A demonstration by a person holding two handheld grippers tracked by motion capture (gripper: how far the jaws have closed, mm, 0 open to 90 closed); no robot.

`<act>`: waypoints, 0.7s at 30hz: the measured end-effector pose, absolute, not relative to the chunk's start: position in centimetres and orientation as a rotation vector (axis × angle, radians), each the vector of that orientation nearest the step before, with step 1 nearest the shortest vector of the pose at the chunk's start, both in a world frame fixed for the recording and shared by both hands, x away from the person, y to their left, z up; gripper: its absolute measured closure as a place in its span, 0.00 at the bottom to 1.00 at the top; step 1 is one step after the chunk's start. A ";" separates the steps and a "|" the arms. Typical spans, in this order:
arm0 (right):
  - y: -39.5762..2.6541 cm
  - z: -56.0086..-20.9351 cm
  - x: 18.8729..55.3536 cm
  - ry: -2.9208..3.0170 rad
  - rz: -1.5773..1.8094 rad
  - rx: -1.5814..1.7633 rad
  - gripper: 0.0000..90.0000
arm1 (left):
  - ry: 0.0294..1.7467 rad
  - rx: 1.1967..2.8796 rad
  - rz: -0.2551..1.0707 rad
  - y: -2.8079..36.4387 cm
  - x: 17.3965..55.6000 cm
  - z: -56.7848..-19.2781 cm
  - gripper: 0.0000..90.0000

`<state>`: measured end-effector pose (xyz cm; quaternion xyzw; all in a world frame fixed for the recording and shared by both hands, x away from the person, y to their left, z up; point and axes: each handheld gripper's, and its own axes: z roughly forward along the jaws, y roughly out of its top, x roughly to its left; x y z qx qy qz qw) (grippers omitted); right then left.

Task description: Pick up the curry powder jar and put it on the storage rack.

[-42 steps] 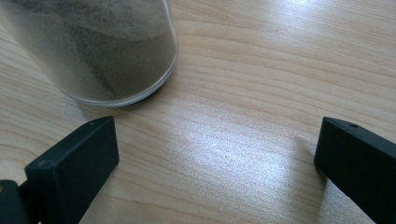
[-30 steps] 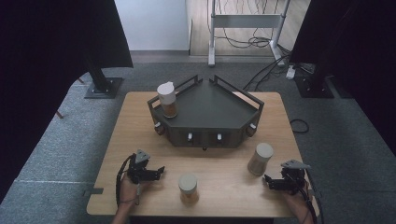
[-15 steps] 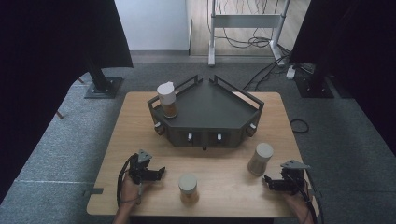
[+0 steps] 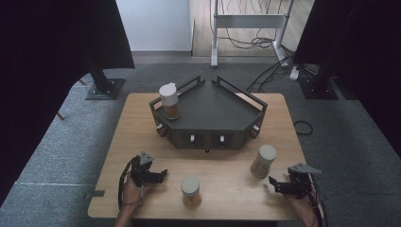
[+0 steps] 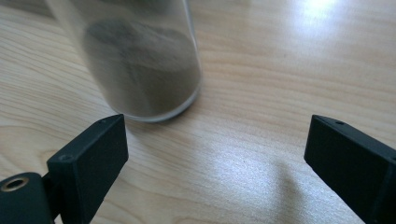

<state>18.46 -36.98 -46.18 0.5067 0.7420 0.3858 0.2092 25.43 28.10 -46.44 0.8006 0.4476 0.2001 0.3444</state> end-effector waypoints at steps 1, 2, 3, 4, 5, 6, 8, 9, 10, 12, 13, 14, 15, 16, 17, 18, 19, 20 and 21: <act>-36.9 -46.0 18.3 2.059 1.077 1.402 0.06 | 1.162 2.079 0.520 28.1 25.4 -46.4 0.06; -36.9 -45.9 18.1 2.054 1.080 1.397 0.06 | 1.163 2.080 0.520 28.1 25.4 -46.4 0.06; -36.9 -45.8 17.9 2.049 1.087 1.392 0.06 | 1.162 2.080 0.520 28.1 25.4 -46.4 0.06; -36.9 -45.6 17.7 2.044 1.093 1.391 0.06 | 1.163 2.080 0.520 28.1 25.4 -46.4 0.06; -36.9 -45.5 17.6 2.038 1.097 1.389 0.06 | 1.162 2.080 0.520 28.1 25.4 -46.4 0.06; -36.8 -45.4 17.4 2.036 1.101 1.386 0.06 | 1.162 2.080 0.520 28.1 25.4 -46.4 0.06; -36.8 -45.1 17.2 2.033 1.114 1.380 0.06 | 1.162 2.080 0.520 28.1 25.4 -46.4 0.06; -36.7 -45.0 17.1 2.033 1.119 1.378 0.06 | 1.162 2.080 0.520 28.1 25.4 -46.4 0.06; -36.7 -44.9 17.0 2.033 1.126 1.373 0.06 | 1.162 2.079 0.520 28.1 25.4 -46.4 0.06; -36.5 -44.7 16.7 2.037 1.136 1.356 0.06 | 1.162 2.079 0.520 28.1 25.4 -46.4 0.06; -36.4 -44.6 16.6 2.038 1.138 1.350 0.06 | 1.162 2.080 0.520 28.1 25.4 -46.4 0.06; -36.3 -44.5 16.4 2.041 1.142 1.337 0.06 | 1.162 2.080 0.520 28.1 25.4 -46.4 0.06; -36.2 -44.4 16.3 2.044 1.143 1.328 0.06 | 1.162 2.080 0.520 28.1 25.4 -46.4 0.06; -36.1 -44.3 16.2 2.045 1.142 1.317 0.06 | 1.162 2.080 0.519 28.1 25.4 -46.4 0.06; -36.0 -44.2 16.1 2.045 1.143 1.310 0.06 | 1.162 2.080 0.519 28.1 25.4 -46.4 0.06; -36.0 -44.1 15.9 2.044 1.147 1.302 0.06 | 1.162 2.080 0.520 28.1 25.4 -46.4 0.06; -35.9 -44.1 15.8 2.042 1.154 1.293 0.06 | 1.162 2.080 0.519 28.1 25.4 -46.4 0.06; -35.9 -44.0 15.6 2.041 1.161 1.287 0.06 | 1.162 2.080 0.519 28.1 25.4 -46.4 0.06; -35.9 -43.9 15.5 2.040 1.167 1.281 0.06 | 1.162 2.080 0.519 28.1 25.4 -46.4 0.06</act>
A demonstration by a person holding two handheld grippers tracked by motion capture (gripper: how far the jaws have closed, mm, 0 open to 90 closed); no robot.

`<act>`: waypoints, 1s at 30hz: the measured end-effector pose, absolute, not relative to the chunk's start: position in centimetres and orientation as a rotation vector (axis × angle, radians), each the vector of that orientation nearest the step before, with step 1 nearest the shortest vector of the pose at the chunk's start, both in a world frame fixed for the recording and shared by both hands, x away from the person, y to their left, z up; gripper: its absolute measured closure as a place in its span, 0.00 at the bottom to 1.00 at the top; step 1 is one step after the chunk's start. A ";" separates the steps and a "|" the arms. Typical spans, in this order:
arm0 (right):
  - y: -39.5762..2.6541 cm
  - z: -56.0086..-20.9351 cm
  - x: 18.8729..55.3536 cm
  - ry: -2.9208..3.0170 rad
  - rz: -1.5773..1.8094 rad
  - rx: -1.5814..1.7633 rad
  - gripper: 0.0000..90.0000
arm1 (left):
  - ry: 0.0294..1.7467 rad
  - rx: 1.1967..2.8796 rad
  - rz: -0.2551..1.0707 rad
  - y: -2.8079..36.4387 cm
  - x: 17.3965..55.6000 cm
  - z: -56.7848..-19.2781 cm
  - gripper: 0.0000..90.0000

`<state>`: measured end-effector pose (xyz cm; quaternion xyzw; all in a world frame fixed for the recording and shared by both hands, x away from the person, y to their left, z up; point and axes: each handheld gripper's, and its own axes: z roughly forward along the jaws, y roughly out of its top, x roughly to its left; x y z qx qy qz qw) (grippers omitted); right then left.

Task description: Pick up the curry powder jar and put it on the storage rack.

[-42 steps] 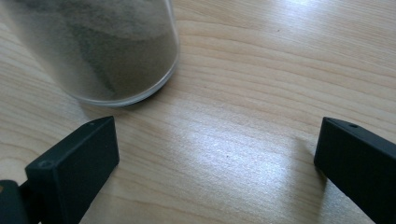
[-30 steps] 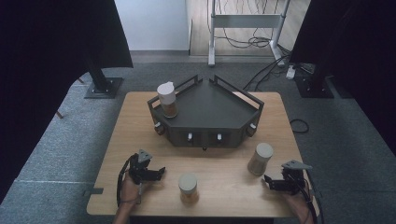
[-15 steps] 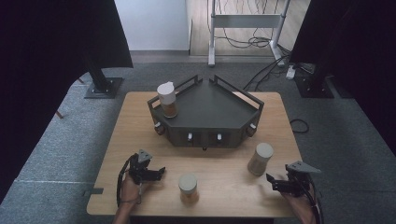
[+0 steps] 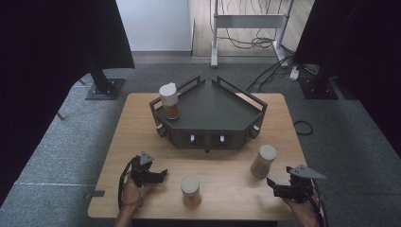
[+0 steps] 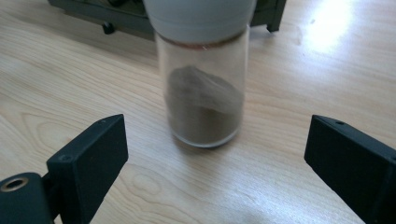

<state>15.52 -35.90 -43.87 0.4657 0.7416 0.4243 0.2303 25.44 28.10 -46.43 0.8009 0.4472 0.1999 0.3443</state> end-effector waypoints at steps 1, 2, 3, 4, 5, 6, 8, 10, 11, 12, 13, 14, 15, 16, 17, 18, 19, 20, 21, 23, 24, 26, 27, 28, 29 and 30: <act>-35.9 -43.8 15.4 2.039 1.175 1.274 0.06 | 1.162 2.080 0.519 28.1 25.4 -46.4 0.06; -35.9 -43.7 15.3 2.038 1.184 1.268 0.06 | 1.162 2.081 0.519 28.1 25.4 -46.4 0.06; -35.9 -43.7 15.2 2.038 1.194 1.263 0.06 | 1.161 2.081 0.519 28.1 25.4 -46.4 0.06; -35.9 -43.6 15.1 2.039 1.203 1.259 0.06 | 1.162 2.081 0.519 28.1 25.4 -46.4 0.06; -35.9 -43.5 15.1 2.041 1.214 1.255 0.06 | 1.161 2.081 0.519 28.1 25.4 -46.4 0.06; -35.9 -43.4 15.0 2.046 1.224 1.249 0.06 | 1.161 2.081 0.519 28.1 25.4 -46.4 0.06; -35.9 -43.3 14.9 2.053 1.236 1.243 0.05 | 1.161 2.082 0.518 28.1 25.4 -46.4 0.06; -35.8 -43.1 14.9 2.066 1.250 1.240 0.05 | 1.159 2.083 0.518 28.1 25.4 -46.4 0.05; -35.7 -43.1 14.9 2.072 1.254 1.232 0.05 | 1.159 2.083 0.518 28.1 25.5 -46.4 0.05; -35.6 -43.0 14.8 2.075 1.257 1.225 0.05 | 1.159 2.083 0.517 28.1 25.5 -46.4 0.05; -35.5 -42.9 14.7 2.079 1.260 1.221 0.04 | 1.159 2.083 0.517 28.1 25.5 -46.4 0.05; -35.4 -42.9 14.7 2.084 1.264 1.213 0.04 | 1.159 2.083 0.517 28.1 25.5 -46.4 0.05; -35.3 -42.8 14.6 2.091 1.269 1.200 0.04 | 1.158 2.083 0.517 28.1 25.5 -46.4 0.05; -35.2 -42.7 14.6 2.101 1.269 1.191 0.04 | 1.158 2.084 0.517 28.1 25.5 -46.4 0.05; -35.0 -42.6 14.6 2.114 1.267 1.175 0.04 | 1.158 2.083 0.517 28.1 25.5 -46.4 0.05; -34.8 -42.5 14.6 2.121 1.269 1.165 0.03 | 1.158 2.084 0.517 28.1 25.4 -46.4 0.05; -34.7 -42.5 14.5 2.126 1.273 1.152 0.03 | 1.157 2.084 0.516 28.1 25.4 -46.4 0.05; -34.6 -42.4 14.5 2.128 1.277 1.145 0.04 | 1.156 2.085 0.516 28.1 25.4 -46.4 0.05; -34.4 -42.4 14.4 2.131 1.282 1.135 0.04 | 1.155 2.085 0.515 28.1 25.4 -46.4 0.05; -34.1 -42.3 14.2 2.135 1.292 1.116 0.04 | 1.153 2.086 0.515 28.2 25.4 -46.4 0.05; -34.0 -42.2 14.2 2.139 1.300 1.105 0.04 | 1.154 2.086 0.515 28.1 25.4 -46.4 0.05; -33.7 -42.2 14.1 2.143 1.316 1.087 0.04 | 1.153 2.087 0.514 28.2 25.4 -46.4 0.05; -33.6 -42.1 14.1 2.149 1.325 1.071 0.04 | 1.153 2.087 0.514 28.1 25.4 -46.4 0.05; -33.4 -42.1 14.1 2.152 1.330 1.061 0.05 | 1.153 2.087 0.514 28.2 25.4 -46.4 0.05; -33.2 -42.0 14.2 2.159 1.338 1.048 0.05 | 1.152 2.087 0.514 28.2 25.4 -46.4 0.05; -33.1 -42.0 14.2 2.163 1.340 1.039 0.05 | 1.152 2.087 0.514 28.2 25.4 -46.4 0.05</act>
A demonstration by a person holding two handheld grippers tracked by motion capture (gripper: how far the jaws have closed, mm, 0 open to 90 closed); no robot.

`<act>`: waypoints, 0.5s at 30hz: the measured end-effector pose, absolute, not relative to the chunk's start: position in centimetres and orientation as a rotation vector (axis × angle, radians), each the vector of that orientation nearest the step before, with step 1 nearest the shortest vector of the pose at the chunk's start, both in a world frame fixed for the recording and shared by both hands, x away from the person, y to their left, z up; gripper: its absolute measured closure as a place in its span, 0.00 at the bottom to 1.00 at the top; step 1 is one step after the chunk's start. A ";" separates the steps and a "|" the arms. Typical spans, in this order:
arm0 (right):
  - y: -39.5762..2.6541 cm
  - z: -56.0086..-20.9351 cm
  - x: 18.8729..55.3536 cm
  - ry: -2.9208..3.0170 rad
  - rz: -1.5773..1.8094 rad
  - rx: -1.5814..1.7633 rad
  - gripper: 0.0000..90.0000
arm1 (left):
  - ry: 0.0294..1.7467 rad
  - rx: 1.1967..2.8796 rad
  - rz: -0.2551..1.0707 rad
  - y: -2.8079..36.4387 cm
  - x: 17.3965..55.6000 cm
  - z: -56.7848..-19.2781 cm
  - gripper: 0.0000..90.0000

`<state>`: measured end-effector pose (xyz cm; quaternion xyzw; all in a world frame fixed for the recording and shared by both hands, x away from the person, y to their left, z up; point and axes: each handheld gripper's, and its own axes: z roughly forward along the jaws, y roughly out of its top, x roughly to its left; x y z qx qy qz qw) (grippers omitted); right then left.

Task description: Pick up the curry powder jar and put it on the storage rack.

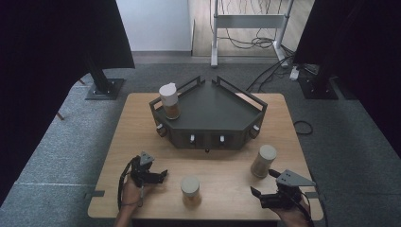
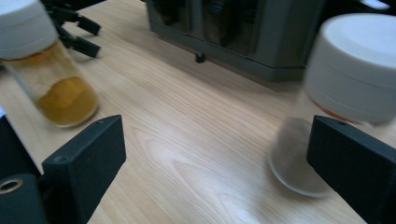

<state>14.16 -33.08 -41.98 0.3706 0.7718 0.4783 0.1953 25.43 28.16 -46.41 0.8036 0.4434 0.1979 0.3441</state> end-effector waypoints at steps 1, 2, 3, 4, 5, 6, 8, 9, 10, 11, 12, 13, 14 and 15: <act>-32.9 -41.9 14.2 2.168 1.344 1.025 0.05 | 1.152 2.087 0.514 28.2 25.4 -46.4 0.05; -32.7 -41.9 14.2 2.175 1.348 1.015 0.05 | 1.151 2.088 0.514 28.2 25.4 -46.4 0.05; -32.5 -41.9 14.3 2.183 1.353 1.004 0.05 | 1.151 2.088 0.514 28.2 25.4 -46.4 0.05; -32.3 -41.8 14.3 2.189 1.357 0.994 0.05 | 1.150 2.088 0.514 28.2 25.4 -46.4 0.05; -32.1 -41.8 14.4 2.195 1.363 0.986 0.05 | 1.149 2.088 0.513 28.2 25.4 -46.4 0.05; -32.0 -41.8 14.4 2.203 1.370 0.975 0.05 | 1.149 2.088 0.513 28.2 25.4 -46.4 0.05; -31.6 -41.7 14.5 2.220 1.379 0.956 0.05 | 1.148 2.088 0.513 28.2 25.4 -46.4 0.05; -31.4 -41.6 14.5 2.227 1.386 0.943 0.05 | 1.149 2.088 0.513 28.2 25.4 -46.4 0.05; -31.3 -41.6 14.5 2.231 1.398 0.932 0.05 | 1.149 2.088 0.513 28.2 25.4 -46.4 0.05; -31.1 -41.6 14.5 2.233 1.409 0.925 0.05 | 1.149 2.088 0.513 28.2 25.4 -46.4 0.05; -31.0 -41.6 14.5 2.234 1.416 0.920 0.05 | 1.148 2.088 0.513 28.2 25.4 -46.4 0.05; -30.8 -41.5 14.5 2.236 1.430 0.910 0.05 | 1.149 2.088 0.513 28.2 25.4 -46.4 0.05; -30.7 -41.5 14.5 2.236 1.436 0.905 0.05 | 1.149 2.088 0.513 28.2 25.4 -46.4 0.05; -30.4 -41.5 14.5 2.235 1.441 0.899 0.05 | 1.148 2.088 0.513 28.2 25.4 -46.4 0.05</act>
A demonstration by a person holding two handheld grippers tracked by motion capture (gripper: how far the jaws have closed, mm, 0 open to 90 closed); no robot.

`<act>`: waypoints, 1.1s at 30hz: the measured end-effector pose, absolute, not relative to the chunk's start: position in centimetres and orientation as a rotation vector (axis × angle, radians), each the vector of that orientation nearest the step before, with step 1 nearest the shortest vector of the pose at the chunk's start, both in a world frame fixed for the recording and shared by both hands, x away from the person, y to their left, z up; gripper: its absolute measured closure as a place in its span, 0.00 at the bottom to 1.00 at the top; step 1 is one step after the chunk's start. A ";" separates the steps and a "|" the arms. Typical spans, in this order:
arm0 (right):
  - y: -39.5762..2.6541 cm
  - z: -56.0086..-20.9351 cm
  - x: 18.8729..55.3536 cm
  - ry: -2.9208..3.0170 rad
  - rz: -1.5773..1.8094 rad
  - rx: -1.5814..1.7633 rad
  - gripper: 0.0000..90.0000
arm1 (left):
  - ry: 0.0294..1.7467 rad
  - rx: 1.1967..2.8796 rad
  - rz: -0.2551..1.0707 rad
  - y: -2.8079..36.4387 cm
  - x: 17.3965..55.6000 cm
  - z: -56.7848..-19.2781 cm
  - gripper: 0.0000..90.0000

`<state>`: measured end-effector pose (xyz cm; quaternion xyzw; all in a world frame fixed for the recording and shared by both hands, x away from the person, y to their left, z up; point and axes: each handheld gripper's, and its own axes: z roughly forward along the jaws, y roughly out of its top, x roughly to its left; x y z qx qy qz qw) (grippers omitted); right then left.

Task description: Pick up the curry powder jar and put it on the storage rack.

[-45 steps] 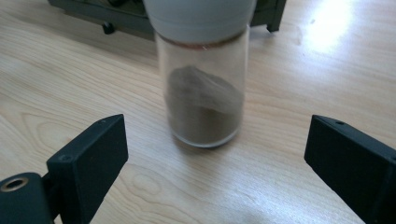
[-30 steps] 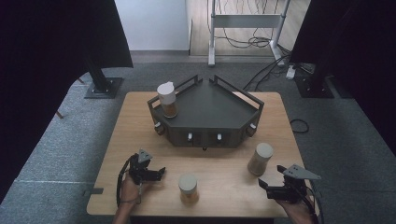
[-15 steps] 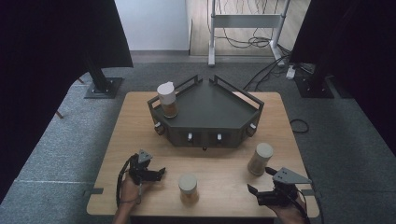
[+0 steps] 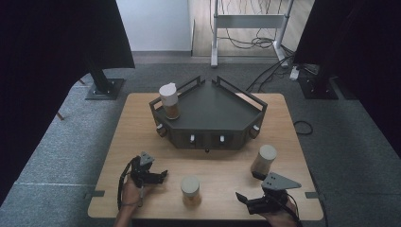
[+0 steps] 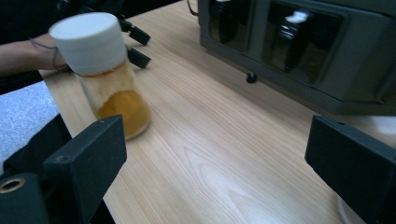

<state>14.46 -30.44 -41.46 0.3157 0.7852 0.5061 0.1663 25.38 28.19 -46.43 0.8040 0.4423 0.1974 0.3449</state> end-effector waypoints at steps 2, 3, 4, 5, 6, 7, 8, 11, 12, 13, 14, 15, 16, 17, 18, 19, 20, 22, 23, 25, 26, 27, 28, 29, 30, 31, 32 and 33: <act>-29.9 -41.4 14.3 2.233 1.449 0.885 0.05 | 1.147 2.088 0.512 28.2 25.4 -46.4 0.05; -29.7 -41.4 14.2 2.231 1.448 0.883 0.05 | 1.146 2.089 0.511 28.2 25.4 -46.4 0.05; -29.3 -41.3 14.0 2.228 1.445 0.881 0.05 | 1.146 2.089 0.511 28.2 25.4 -46.4 0.05; -29.0 -41.3 13.9 2.225 1.445 0.882 0.05 | 1.145 2.090 0.510 28.2 25.4 -46.4 0.05; -28.8 -41.3 13.8 2.225 1.448 0.881 0.06 | 1.144 2.090 0.510 28.2 25.4 -46.4 0.05; -28.5 -41.3 13.7 2.224 1.453 0.884 0.06 | 1.144 2.091 0.510 28.2 25.4 -46.4 0.05; -28.2 -41.3 13.6 2.222 1.456 0.887 0.06 | 1.144 2.091 0.510 28.2 25.4 -46.4 0.05; -27.4 -41.4 13.3 2.218 1.470 0.887 0.06 | 1.143 2.092 0.509 28.2 25.4 -46.4 0.05; -27.1 -41.4 13.2 2.217 1.470 0.886 0.06 | 1.142 2.093 0.508 28.2 25.4 -46.4 0.04; -26.9 -41.4 13.1 2.217 1.474 0.884 0.06 | 1.141 2.094 0.507 28.3 25.4 -46.4 0.04; -26.7 -41.5 13.1 2.221 1.482 0.881 0.06 | 1.141 2.094 0.507 28.3 25.4 -46.4 0.04; -26.4 -41.5 13.1 2.227 1.490 0.879 0.06 | 1.141 2.094 0.507 28.3 25.4 -46.4 0.04; -26.2 -41.5 13.1 2.231 1.497 0.876 0.06 | 1.140 2.094 0.507 28.3 25.4 -46.4 0.04; -26.0 -41.5 13.1 2.236 1.503 0.867 0.06 | 1.140 2.094 0.506 28.3 25.4 -46.4 0.04; -25.8 -41.5 13.1 2.242 1.506 0.859 0.06 | 1.140 2.094 0.506 28.3 25.4 -46.4 0.04; -25.5 -41.5 13.0 2.248 1.507 0.851 0.06 | 1.139 2.095 0.506 28.3 25.4 -46.4 0.04; -25.3 -41.4 13.0 2.253 1.507 0.841 0.06 | 1.139 2.095 0.506 28.3 25.4 -46.4 0.04; -24.9 -41.4 12.9 2.262 1.517 0.823 0.06 | 1.139 2.095 0.506 28.3 25.4 -46.4 0.04; -24.7 -41.4 12.9 2.263 1.520 0.817 0.06 | 1.139 2.095 0.506 28.3 25.4 -46.4 0.04; -24.4 -41.3 12.8 2.265 1.524 0.802 0.06 | 1.139 2.095 0.506 28.3 25.4 -46.4 0.04; -24.2 -41.2 12.8 2.266 1.529 0.794 0.06 | 1.139 2.095 0.506 28.3 25.4 -46.4 0.04; -24.1 -41.2 12.8 2.271 1.536 0.786 0.06 | 1.139 2.095 0.506 28.3 25.4 -46.4 0.04; -24.0 -41.2 12.8 2.275 1.542 0.777 0.06 | 1.139 2.095 0.506 28.3 25.4 -46.4 0.04; -23.8 -41.2 12.8 2.279 1.546 0.772 0.06 | 1.139 2.095 0.506 28.3 25.4 -46.4 0.04; -23.6 -41.2 12.9 2.282 1.550 0.766 0.06 | 1.139 2.095 0.506 28.3 25.4 -46.4 0.04; -23.5 -41.2 12.9 2.285 1.556 0.760 0.06 | 1.139 2.095 0.506 28.3 25.4 -46.4 0.04; -23.3 -41.2 13.0 2.290 1.560 0.755 0.06 | 1.139 2.095 0.506 28.3 25.4 -46.4 0.04; -23.2 -41.2 13.0 2.292 1.563 0.749 0.06 | 1.139 2.095 0.506 28.3 25.4 -46.4 0.04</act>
